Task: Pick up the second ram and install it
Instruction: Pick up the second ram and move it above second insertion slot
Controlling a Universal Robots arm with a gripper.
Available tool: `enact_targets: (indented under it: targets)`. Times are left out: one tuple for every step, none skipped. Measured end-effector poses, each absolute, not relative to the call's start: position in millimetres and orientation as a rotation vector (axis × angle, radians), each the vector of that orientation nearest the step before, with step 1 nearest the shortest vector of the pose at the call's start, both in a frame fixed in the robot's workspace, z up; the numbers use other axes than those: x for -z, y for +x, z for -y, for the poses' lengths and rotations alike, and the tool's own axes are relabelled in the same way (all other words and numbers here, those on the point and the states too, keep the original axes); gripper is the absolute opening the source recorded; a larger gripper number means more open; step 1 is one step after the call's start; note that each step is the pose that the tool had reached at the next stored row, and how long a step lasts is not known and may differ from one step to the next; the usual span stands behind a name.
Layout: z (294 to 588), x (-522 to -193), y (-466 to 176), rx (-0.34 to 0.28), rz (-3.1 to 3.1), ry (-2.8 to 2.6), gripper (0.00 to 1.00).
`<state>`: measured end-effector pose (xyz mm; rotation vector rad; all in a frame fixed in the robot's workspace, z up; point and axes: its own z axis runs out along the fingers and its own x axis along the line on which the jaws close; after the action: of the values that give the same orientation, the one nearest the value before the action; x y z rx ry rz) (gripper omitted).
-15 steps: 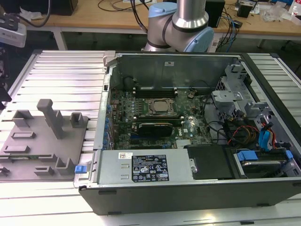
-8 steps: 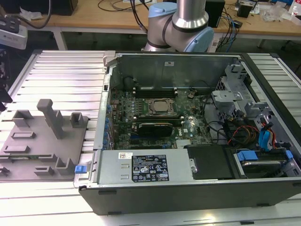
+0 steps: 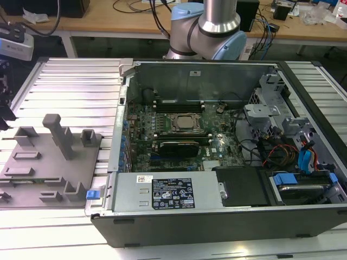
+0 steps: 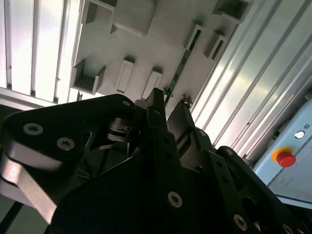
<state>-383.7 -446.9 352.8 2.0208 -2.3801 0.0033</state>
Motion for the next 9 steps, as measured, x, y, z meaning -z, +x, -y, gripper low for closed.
enact_targets:
  targets:
    - [446.9,-352.3,-383.7,-0.003,2.38,2.021,0.3]
    - [446.9,-351.7,-383.7,-0.003,2.38,2.021,0.3]
    - [446.9,-351.3,-383.7,-0.003,2.38,2.021,0.3]
    - [446.9,-350.7,-383.7,-0.003,2.38,2.021,0.3]
    - [446.9,-350.2,-383.7,-0.003,2.38,2.021,0.3]
    - [446.9,-349.5,-383.7,-0.003,2.38,2.021,0.3]
    - [446.9,-348.5,-383.7,-0.003,2.38,2.021,0.3]
    - [446.9,-348.0,-383.7,-0.003,2.38,2.021,0.3]
    - [446.9,-347.6,-383.7,-0.003,2.38,2.021,0.3]
